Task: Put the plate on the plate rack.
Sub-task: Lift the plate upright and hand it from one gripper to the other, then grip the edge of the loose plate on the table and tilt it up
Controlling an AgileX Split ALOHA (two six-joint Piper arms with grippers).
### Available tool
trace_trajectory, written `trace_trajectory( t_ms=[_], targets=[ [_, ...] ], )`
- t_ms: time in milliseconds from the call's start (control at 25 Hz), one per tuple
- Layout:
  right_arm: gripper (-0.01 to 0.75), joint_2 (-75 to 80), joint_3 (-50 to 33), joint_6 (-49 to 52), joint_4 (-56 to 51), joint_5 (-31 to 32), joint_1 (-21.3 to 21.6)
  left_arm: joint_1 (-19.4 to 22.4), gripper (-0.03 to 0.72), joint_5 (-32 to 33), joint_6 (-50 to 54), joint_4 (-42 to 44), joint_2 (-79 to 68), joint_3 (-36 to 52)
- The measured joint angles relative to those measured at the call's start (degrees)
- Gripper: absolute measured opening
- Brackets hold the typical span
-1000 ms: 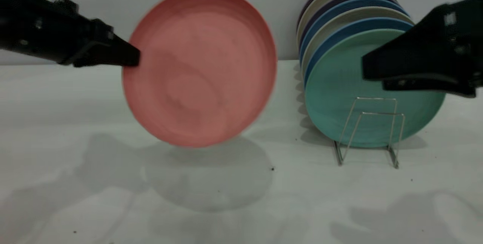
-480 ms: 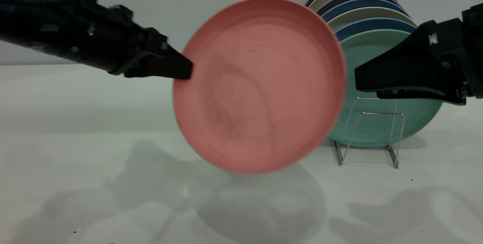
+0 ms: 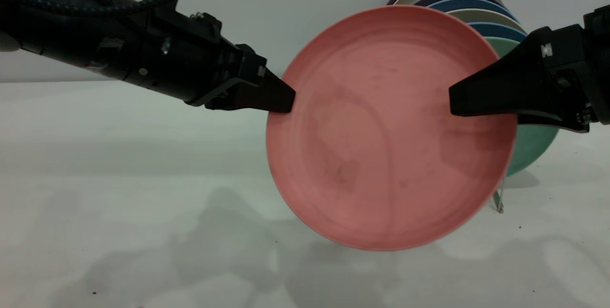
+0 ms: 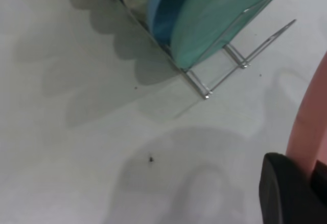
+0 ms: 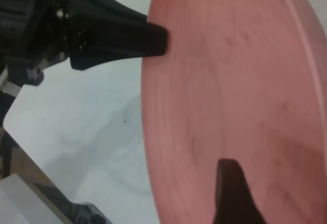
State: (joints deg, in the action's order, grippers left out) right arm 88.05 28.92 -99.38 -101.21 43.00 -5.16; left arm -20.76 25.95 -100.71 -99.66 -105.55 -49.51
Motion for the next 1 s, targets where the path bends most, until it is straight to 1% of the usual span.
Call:
trace_trajectory(
  t_ms=[80,160,280,400,520,640,840,920,1000],
  targets=[
    [0.416,0.02,0.00,0.00,-0.05,0.00,0.00,-0.12,0.011,0.79,0.00,-0.07,0.00,0.00],
    [0.365,0.12,0.00,0.00,-0.05,0.00,0.00,-0.12,0.011,2.42,0.00,-0.21,0.00,0.00],
    [0.289,0.18,0.00,0.00,-0.05,0.00,0.00,-0.12,0.013,5.90,0.00,-0.21,0.00,0.00],
    [0.233,0.18,0.00,0.00,0.00,0.00,0.00,-0.12,0.017,8.84,0.00,-0.21,0.00,0.00],
    [0.196,0.18,0.00,0.00,0.13,0.00,0.00,-0.07,0.022,9.16,0.00,-0.05,0.00,0.00],
    [0.142,0.18,0.00,0.00,0.18,-0.72,0.00,-0.02,0.026,9.18,0.00,-0.05,0.00,0.05],
    [0.135,0.18,0.00,-0.78,0.18,-2.30,0.00,-0.08,0.055,9.17,0.00,-0.02,0.00,0.05],
    [0.135,0.18,0.04,-1.53,0.23,-4.18,0.00,0.25,0.085,9.17,0.00,0.11,0.00,0.05],
    [0.135,0.18,0.04,-2.51,0.57,-7.89,0.00,2.01,0.133,9.76,0.30,0.75,0.32,0.05]
  ],
)
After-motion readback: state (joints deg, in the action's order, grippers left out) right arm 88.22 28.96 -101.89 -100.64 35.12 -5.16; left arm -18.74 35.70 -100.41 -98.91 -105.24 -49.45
